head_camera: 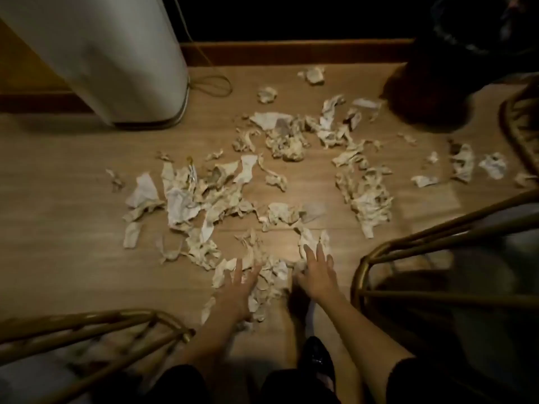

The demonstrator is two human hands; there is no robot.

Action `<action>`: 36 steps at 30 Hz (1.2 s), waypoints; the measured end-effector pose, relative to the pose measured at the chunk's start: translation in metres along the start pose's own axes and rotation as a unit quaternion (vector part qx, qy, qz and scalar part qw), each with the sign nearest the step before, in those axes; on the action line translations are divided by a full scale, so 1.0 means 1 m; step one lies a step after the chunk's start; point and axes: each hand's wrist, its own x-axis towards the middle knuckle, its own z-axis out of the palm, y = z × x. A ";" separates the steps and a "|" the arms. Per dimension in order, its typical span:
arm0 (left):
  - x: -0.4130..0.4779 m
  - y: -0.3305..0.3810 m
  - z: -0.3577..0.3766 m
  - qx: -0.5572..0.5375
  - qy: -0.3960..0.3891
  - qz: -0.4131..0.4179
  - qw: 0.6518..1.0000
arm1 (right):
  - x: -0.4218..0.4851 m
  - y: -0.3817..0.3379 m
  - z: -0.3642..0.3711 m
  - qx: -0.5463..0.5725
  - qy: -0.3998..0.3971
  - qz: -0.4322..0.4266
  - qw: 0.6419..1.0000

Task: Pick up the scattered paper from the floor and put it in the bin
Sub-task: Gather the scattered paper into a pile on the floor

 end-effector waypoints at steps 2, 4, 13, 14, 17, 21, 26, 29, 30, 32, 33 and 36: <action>0.029 -0.007 0.023 0.006 0.007 0.000 1.000 | 0.027 0.014 0.030 -0.009 0.018 0.012 1.000; 0.062 -0.016 0.040 0.016 0.023 -0.002 1.000 | 0.057 0.027 0.057 -0.015 0.040 0.023 0.999; 0.118 -0.034 0.066 0.076 0.152 0.136 0.976 | 0.084 0.049 0.144 -0.035 0.202 -0.109 0.973; 0.124 -0.039 0.060 0.064 0.158 0.160 0.972 | 0.084 0.052 0.147 -0.020 0.210 -0.138 0.968; 0.138 -0.053 0.031 -0.024 0.194 0.161 0.967 | 0.100 0.053 0.132 0.032 0.237 -0.192 0.952; 0.133 -0.068 -0.002 -0.192 0.376 0.082 0.903 | 0.102 0.041 0.112 0.083 0.255 -0.219 0.938; 0.090 -0.084 0.044 -0.197 0.421 0.012 0.885 | 0.051 0.041 0.150 -0.004 0.184 -0.290 0.939; 0.075 -0.092 0.095 -0.161 0.257 -0.107 0.947 | 0.034 0.057 0.174 -0.097 0.123 -0.297 0.942; 0.073 -0.095 0.107 -0.130 0.195 -0.130 0.963 | 0.034 0.061 0.178 -0.111 0.113 -0.309 0.938; 0.075 -0.099 0.120 -0.061 0.158 -0.109 0.979 | 0.039 0.062 0.177 -0.108 0.103 -0.335 0.930; 0.077 -0.099 0.121 -0.043 0.174 -0.087 0.980 | 0.044 0.059 0.174 -0.100 0.099 -0.344 0.928; 0.087 -0.098 0.110 -0.072 0.259 -0.028 0.963 | 0.067 0.045 0.162 -0.084 0.107 -0.361 0.923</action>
